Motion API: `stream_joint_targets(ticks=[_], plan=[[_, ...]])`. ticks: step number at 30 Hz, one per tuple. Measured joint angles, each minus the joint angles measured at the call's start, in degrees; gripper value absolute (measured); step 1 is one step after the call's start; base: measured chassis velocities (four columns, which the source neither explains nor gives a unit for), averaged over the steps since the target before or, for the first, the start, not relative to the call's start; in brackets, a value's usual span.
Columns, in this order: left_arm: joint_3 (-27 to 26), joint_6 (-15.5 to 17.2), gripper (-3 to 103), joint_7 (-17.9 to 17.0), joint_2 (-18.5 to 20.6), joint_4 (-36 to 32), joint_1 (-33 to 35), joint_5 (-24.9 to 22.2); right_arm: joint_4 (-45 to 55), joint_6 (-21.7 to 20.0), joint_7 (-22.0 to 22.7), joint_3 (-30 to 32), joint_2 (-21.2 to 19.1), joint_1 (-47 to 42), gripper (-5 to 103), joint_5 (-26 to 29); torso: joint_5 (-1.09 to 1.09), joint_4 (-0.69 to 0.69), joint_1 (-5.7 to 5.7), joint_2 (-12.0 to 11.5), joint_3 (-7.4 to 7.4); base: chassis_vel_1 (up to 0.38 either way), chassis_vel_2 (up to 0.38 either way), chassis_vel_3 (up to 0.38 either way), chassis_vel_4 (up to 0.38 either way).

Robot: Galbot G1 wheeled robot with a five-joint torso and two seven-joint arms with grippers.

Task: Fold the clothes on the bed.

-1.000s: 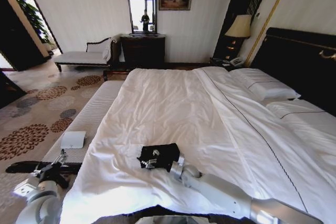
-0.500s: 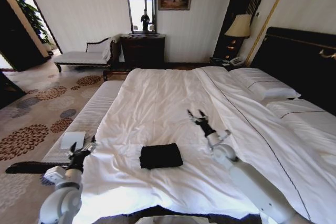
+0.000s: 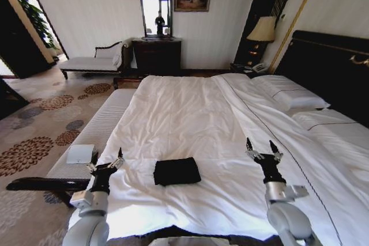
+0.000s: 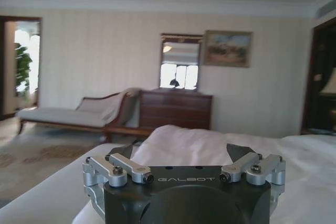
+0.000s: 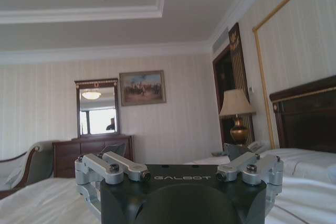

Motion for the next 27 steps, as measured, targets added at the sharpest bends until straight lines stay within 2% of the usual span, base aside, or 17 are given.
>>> stream_joint_targets(ticks=[1, 5, 27], plan=[[-0.2, -0.8, 100, 2.0, 0.3, -1.2, 1.3, 0.1, 0.7, 0.3, -0.4, 0.3, 0.9, -0.3, 100, -1.2, 0.01, 0.01, 0.00, 0.0, 0.00, 0.000, 0.000, 0.000, 0.000], [-0.4, -1.0, 100, 2.8, 0.5, -1.5, 1.8, 0.1, 0.9, 0.4, -0.7, 0.3, 1.3, -0.4, 100, -1.8, -0.01, 0.02, 0.02, 0.0, 0.02, 0.000, 0.000, 0.000, 0.000], [-0.5, -0.9, 100, 2.8, 0.6, -1.3, 1.5, -0.2, 0.5, 0.5, -0.9, -0.4, 0.9, 0.2, 100, -1.3, 0.00, 0.01, 0.02, 0.0, 0.02, 0.000, 0.000, 0.000, 0.000]])
